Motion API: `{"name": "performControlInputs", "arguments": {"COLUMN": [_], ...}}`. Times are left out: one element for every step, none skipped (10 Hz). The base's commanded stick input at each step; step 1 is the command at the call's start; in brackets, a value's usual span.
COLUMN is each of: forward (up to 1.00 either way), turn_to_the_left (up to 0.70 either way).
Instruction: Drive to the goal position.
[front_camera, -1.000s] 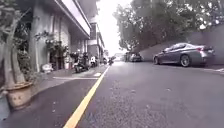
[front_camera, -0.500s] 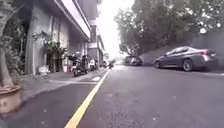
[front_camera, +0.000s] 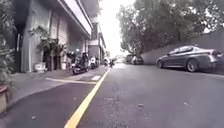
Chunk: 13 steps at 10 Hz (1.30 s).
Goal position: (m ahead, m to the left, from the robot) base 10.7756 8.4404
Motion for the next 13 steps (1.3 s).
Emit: {"name": "performControlInputs", "arguments": {"forward": [0.45, 0.45, 0.45, 0.45, 0.45, 0.45, 0.45, 0.45, 0.45, 0.45, 0.45, 0.45, 0.45], "turn_to_the_left": [0.00, 0.00, 0.00, 0.00, 0.00, 0.00, 0.00, 0.00, 0.00, 0.00, 0.00, 0.00, 0.00]}}
